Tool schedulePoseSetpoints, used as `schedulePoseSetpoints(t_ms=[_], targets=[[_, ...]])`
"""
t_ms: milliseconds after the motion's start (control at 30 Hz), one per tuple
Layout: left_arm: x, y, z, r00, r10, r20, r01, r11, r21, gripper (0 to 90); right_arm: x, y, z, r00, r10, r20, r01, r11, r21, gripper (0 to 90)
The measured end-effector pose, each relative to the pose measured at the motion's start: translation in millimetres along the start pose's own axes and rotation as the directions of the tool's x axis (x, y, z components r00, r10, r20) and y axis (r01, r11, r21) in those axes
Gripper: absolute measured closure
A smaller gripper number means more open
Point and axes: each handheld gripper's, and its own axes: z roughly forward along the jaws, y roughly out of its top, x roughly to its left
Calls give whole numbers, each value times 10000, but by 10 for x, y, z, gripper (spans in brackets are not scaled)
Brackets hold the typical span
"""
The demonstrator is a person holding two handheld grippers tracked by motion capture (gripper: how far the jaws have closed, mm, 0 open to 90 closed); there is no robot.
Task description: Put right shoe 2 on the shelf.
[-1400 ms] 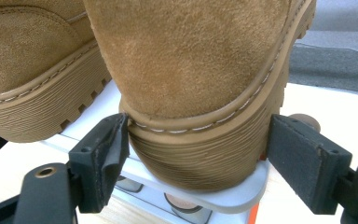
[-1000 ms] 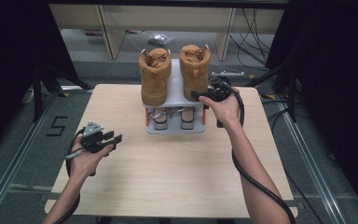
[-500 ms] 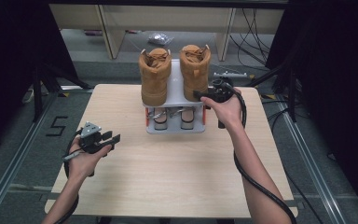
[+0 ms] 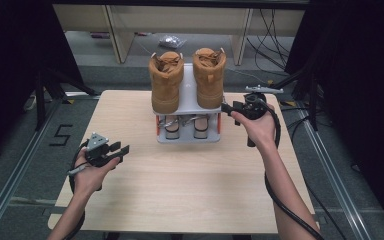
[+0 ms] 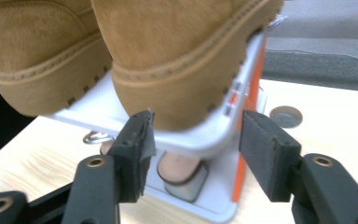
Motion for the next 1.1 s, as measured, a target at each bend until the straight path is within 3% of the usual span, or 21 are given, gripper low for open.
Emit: schedulePoseSetpoints(t_ms=[233, 367, 400, 467, 500, 700, 900, 967, 1000, 1100], targets=[[25, -65, -13, 10000, 0, -24, 0, 10000, -37, 580, -180, -219, -193, 9993, -49, 358, 50, 10000, -34, 492], [23, -101, -29, 10000, 18, -92, -20, 9999, -158, 579, -229, -347, -297, 9981, 148, 603, -150, 9999, 27, 494], [24, -118, -28, 10000, 28, -63, -29, 9999, -154, 579, -272, -389, -323, 9981, -21, 619, 19, 10000, 35, 494], [24, -152, -29, 10000, 3, -80, -4, 9999, -112, 579, -283, -462, -366, 9966, 204, 793, -212, 9997, 99, 495], [27, -167, -27, 9999, 31, -97, -32, 9999, -109, 579, -333, -495, -383, 9966, -95, 817, 89, 9999, 75, 497], [35, -248, -54, 9998, -9, -185, 4, 9997, -264, 579, -448, -743, -489, 9931, -48, 1171, 28, 9999, 170, 510], [38, -316, -77, 9995, -116, -298, 104, 9992, -391, 578, -584, -1050, -585, 9892, 260, 1440, -318, 9988, 380, 524], [41, -337, -81, 9994, -130, -327, 117, 9990, -423, 578, -610, -1145, -599, 9848, 494, 1668, -552, 9980, 302, 529], [43, -348, -81, 9993, -132, -337, 116, 9989, -457, 578, -605, -1190, -614, 9828, 826, 1653, -893, 9955, 330, 529], [42, -383, -74, 9993, -210, -313, 193, 9985, -513, 578, -657, -1325, -630, 9799, 843, 1811, -911, 9954, 298, 530]])
